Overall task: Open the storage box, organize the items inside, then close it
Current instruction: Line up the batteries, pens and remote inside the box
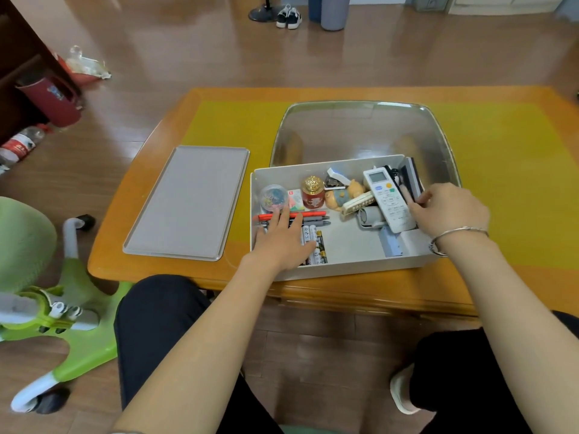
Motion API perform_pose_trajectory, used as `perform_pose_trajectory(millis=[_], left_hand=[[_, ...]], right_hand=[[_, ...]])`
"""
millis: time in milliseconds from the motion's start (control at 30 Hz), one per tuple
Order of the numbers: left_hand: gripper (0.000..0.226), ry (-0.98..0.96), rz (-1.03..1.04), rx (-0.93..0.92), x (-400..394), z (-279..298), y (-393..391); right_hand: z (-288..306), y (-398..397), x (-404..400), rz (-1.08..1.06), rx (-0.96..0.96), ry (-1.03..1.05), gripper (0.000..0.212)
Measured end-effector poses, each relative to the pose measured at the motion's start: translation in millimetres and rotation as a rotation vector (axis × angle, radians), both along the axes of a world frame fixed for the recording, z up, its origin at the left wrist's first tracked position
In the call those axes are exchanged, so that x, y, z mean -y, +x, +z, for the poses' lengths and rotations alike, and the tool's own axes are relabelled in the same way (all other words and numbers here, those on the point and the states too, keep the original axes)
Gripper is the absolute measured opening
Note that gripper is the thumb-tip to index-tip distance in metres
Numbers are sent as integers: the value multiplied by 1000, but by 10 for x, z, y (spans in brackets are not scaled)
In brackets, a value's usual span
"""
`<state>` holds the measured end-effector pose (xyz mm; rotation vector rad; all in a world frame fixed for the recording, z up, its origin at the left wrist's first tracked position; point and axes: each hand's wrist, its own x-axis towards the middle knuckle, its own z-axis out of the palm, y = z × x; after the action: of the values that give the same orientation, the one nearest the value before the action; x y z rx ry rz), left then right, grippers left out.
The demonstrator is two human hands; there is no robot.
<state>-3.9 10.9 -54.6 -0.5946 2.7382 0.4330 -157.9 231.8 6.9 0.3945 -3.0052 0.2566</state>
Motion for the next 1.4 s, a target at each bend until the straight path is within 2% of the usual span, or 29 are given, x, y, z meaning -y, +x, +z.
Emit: perform_pose_trajectory(millis=[167, 433, 533, 633, 767, 900, 967, 1067, 1133, 1233, 1333, 1400], left_hand=[[79, 0, 7, 54, 0, -33, -26], [78, 10, 17, 31, 1, -41, -11], [73, -5, -73, -121, -56, 24, -45], [68, 67, -216, -259, -247, 160, -203], [71, 131, -367, -248, -644, 284, -462], [73, 116, -398, -169, -807, 278, -584], [70, 134, -374, -261, -828, 271, -572], [67, 78, -269, -531, -836, 307, -544], [58, 34, -246, -642, -796, 344, -539], [35, 29, -365, -639, -719, 386, -526], [24, -1, -370, -616, -666, 358, -507], [18, 0, -259, -608, -626, 321, -485]], right_hand=[[-45, -52, -34, -24, 171, 79, 27], [-29, -105, 12, -31, 258, 62, 37], [1, -130, 0, 4, 289, 101, 28], [6, -144, -10, 24, 298, 127, 22], [-31, -120, -48, 24, 254, 60, 32], [-30, -64, -117, 50, 214, -112, 17], [0, -36, -152, 79, 175, -195, 11], [63, 2, -191, 263, 157, -247, 10], [76, 42, -184, 384, 153, -249, 6], [47, 82, -163, 443, 130, -271, 4], [25, 110, -162, 409, 148, -268, 13], [31, 94, -189, 312, 148, -323, 18]])
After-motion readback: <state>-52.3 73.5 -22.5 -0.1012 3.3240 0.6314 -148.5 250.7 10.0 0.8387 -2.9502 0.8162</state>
